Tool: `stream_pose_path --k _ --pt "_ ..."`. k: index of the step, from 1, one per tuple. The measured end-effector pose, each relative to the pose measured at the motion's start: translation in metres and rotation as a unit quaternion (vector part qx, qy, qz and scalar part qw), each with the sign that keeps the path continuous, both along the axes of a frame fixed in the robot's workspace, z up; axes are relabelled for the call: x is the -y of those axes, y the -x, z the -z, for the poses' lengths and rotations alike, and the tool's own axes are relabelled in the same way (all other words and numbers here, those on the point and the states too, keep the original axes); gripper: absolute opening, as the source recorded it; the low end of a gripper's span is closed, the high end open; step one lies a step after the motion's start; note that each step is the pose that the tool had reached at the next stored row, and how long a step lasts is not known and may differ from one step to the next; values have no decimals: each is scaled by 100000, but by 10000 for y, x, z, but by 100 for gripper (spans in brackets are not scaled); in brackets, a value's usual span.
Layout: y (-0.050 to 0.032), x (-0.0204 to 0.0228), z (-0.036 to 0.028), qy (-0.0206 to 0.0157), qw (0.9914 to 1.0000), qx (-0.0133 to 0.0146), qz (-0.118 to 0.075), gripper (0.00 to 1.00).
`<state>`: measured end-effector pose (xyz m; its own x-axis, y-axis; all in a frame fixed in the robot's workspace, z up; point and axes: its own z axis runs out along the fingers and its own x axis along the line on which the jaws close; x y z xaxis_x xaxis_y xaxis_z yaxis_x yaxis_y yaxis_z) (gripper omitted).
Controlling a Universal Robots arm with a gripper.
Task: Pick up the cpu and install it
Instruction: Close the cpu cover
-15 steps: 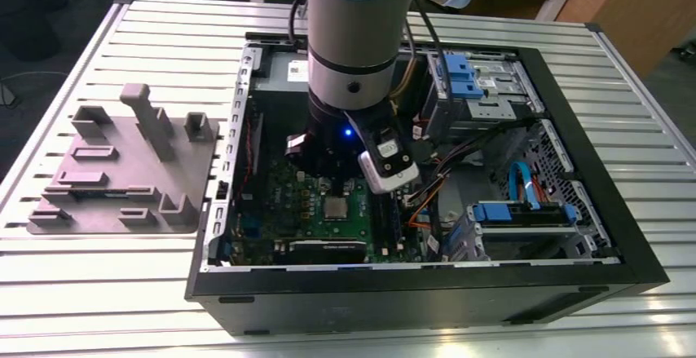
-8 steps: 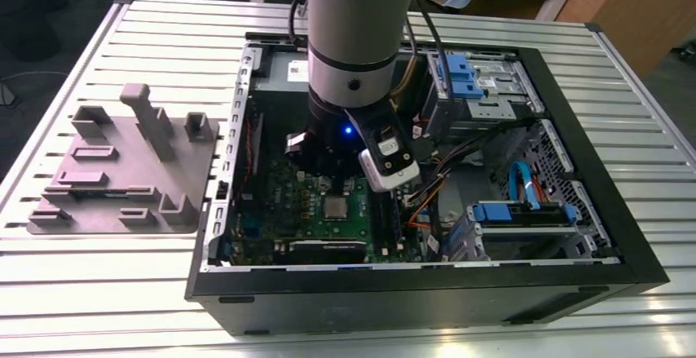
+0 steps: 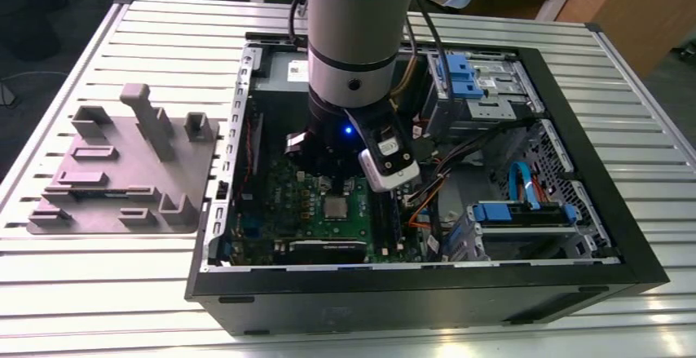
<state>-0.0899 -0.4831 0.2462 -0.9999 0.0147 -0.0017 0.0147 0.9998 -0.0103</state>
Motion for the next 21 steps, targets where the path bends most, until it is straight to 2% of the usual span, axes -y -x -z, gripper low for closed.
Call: stream_pose_path --k 5,8,15,19,21 --pt "0 0 0 -2 100000 -2 -245 10" --pt "0 0 0 0 99979 -3 -2027 10" --pt "0 0 0 3 99818 -2 -6036 10" --pt "0 0 0 4 99723 -2 -7441 10" --pt "0 0 0 4 99721 -3 -7460 10"
